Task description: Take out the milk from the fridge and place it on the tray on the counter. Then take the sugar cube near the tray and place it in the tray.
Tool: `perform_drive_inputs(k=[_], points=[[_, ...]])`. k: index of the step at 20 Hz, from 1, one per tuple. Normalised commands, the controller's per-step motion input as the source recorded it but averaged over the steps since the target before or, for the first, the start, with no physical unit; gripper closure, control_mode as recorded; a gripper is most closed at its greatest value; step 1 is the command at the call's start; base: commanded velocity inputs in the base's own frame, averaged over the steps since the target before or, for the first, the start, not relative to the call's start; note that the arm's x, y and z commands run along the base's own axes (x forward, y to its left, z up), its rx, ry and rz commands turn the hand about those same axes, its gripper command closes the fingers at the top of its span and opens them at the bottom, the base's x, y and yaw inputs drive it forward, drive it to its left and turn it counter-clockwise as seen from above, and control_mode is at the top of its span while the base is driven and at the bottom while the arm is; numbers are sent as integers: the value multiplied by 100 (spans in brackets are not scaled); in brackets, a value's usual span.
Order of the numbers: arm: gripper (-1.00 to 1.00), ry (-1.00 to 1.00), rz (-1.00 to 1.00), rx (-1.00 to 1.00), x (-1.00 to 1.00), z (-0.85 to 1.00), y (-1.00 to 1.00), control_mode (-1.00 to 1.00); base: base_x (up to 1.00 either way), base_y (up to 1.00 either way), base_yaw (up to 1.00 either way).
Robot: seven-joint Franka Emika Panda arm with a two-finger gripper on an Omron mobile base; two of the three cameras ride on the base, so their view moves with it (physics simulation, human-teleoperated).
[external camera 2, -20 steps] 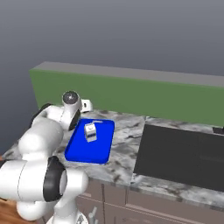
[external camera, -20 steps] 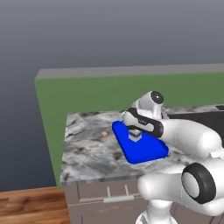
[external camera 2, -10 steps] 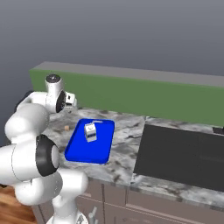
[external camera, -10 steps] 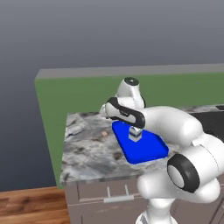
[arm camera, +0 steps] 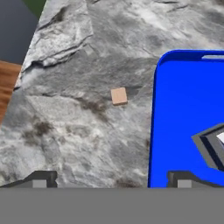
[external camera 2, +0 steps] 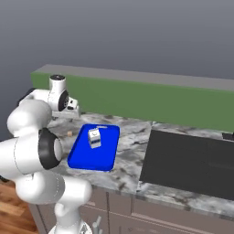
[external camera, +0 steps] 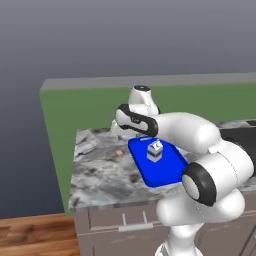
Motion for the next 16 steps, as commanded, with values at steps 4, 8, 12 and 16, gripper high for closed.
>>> perform_drive_inputs(k=[4,8,12,16], points=[[-100,1,0,-4,-2,-28,0,-100,0,0,0],[-100,0,0,-10,0,-24,23,-100,0,0,0],[-100,0,0,-14,0,-28,27,-100,0,0,0],[-100,0,0,-11,0,-25,19,-100,0,0,0]])
